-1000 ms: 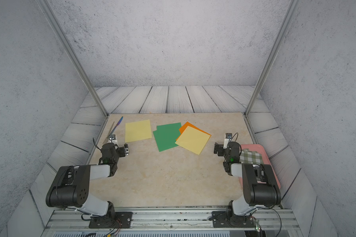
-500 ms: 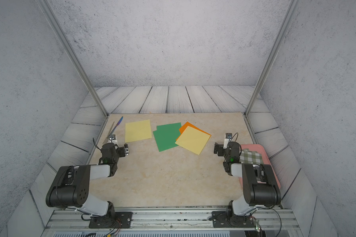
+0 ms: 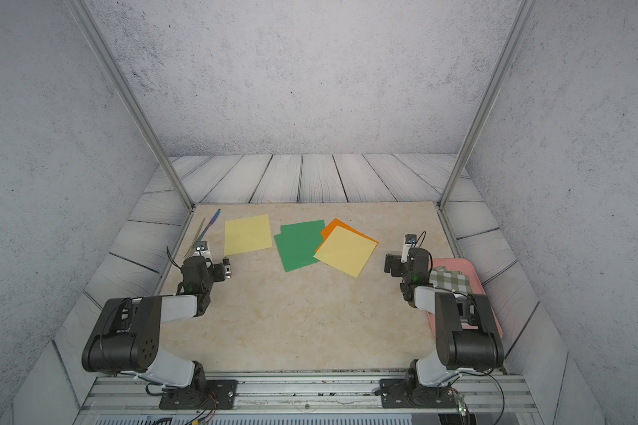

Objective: Sort the scattered colored papers by color
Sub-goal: Move the colored paper at the center of the board.

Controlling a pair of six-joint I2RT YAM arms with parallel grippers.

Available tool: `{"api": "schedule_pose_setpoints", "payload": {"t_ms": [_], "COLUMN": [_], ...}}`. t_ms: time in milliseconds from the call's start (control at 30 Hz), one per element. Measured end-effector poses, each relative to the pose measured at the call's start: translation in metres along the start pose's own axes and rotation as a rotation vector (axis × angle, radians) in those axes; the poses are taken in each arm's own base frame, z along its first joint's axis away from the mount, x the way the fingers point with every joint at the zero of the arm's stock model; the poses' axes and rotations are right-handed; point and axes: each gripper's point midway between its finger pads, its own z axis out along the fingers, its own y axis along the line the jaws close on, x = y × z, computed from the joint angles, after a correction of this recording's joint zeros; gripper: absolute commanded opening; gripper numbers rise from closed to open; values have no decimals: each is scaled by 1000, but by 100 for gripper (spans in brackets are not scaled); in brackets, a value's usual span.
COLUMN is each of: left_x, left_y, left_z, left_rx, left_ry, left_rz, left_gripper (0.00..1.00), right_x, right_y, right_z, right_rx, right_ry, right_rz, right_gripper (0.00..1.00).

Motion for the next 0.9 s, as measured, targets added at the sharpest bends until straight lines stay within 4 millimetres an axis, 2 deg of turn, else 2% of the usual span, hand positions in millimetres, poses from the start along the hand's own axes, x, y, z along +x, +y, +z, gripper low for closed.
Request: {"api": "schedule_pose_setpoints", "payload": {"t_ms": [67,167,233,300,433,567,633,700,833,900], "left_x": [-14,-56,-85,-104,-130,-160,-173,-178,-173,-169], "left_y": [-2,-6,-7,-6,-10,-26,-37,-48,-70,-81], "left_z": [0,-7,-18,-27,-35,-39,-39,-37,-24,-9], "left_rx": [8,27,34,36,64,151,199,245,315,342], "left_ry": [19,-27,-80,-117,-103,-60,-42,-10,84,152], "left_rz": [8,6,-6,-21,-58,-104,-131,-158,-203,-220], "left_gripper": [94,94,94,94,87,90,90,90,90,88], "right_x": [-17,-38,-53,-64,-90,-117,-131,-145,-158,-159], "right_y": [-1,-2,-6,-10,-13,-9,-2,14,64,91], "right_z": [-4,-19,-31,-43,-62,-77,-85,-93,-95,-89], "right_rx": [6,24,48,73,94,80,50,-4,-129,-187], "right_ry": [-16,-28,-34,-35,-25,1,8,12,76,133], "right_rz": [1,-1,12,25,54,106,126,134,94,61], "right_gripper": [99,99,99,99,99,99,99,99,99,99]}}
